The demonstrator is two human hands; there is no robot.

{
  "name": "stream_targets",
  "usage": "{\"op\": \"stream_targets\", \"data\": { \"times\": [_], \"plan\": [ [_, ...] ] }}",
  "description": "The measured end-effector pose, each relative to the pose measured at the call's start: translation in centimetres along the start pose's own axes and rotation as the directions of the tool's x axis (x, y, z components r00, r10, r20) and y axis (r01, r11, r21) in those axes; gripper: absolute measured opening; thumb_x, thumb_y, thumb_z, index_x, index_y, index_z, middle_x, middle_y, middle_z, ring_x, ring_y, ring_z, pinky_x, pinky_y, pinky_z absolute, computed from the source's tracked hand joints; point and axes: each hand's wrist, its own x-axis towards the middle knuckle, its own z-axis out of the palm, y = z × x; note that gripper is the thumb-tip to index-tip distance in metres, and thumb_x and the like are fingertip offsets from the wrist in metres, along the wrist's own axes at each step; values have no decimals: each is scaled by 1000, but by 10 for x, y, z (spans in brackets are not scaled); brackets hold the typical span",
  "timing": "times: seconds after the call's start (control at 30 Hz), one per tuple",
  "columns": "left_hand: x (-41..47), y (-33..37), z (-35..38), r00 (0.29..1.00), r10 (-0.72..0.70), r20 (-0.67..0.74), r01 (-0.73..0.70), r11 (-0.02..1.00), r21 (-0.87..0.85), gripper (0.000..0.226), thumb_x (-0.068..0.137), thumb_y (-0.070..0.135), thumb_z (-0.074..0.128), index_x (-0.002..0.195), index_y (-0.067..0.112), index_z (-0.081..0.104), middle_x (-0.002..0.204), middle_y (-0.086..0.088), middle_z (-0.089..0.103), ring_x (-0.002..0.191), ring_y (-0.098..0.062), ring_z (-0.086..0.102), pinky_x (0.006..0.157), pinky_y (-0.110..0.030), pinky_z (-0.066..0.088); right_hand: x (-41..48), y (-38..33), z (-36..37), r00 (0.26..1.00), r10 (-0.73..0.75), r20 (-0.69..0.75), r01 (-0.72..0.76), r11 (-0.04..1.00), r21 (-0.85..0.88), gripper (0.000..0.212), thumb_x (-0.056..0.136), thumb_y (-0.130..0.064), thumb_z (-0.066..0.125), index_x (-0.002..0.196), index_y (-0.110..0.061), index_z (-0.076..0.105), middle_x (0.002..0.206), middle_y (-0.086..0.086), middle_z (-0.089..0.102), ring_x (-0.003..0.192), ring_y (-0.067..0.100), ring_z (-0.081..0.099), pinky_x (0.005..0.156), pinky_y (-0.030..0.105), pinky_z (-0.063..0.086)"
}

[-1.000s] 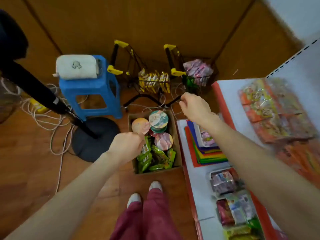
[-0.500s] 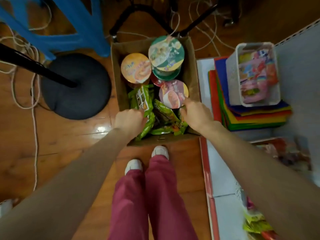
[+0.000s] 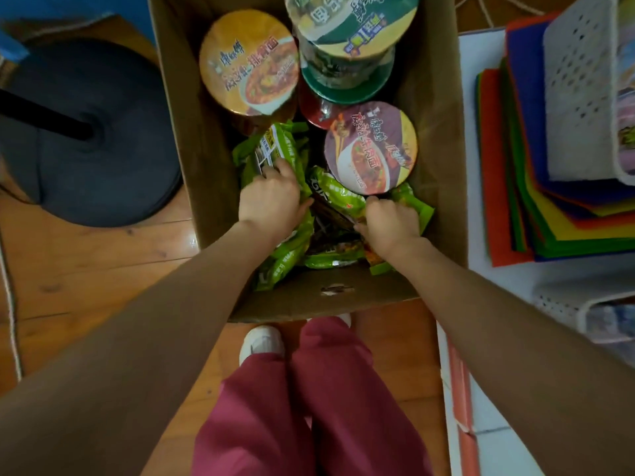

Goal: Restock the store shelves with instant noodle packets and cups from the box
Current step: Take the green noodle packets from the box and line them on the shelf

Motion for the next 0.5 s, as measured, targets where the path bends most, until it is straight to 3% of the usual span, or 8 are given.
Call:
{"op": "stream_targets", "data": {
  "times": [0.13,0.27,0.5],
  "plan": [
    [1,-1,7,999,17,-28,-16,999,31,52,97,20,42,136,-9,25,119,-25,52,94,-37,62,59,-34,41,2,-1,4,998,-15,-63,12,999,-45,23,93,-4,44,115,-4,49,114,15,62,105,35,59,79,36,44],
    [-7,-13,-6,998,16,-60,-16,1000,3,31,95,7,42,123,-6,41,107,-22,59,84,-38,64,55,-35,37,-6,1,-1,993,-61,-99,57,998,-35,19,94,-6,45,112,-5,51,111,14,63,102,34,60,67,32,34],
    [-47,-22,-62,980,3,-198,-29,991,-133,14,92,2,43,104,-2,49,96,-21,62,83,-41,63,57,-36,33,-46,-1,-36,987,-93,-128,92,996,-14,16,91,-6,50,107,-5,53,105,16,65,98,35,61,64,31,33]
  ]
}}
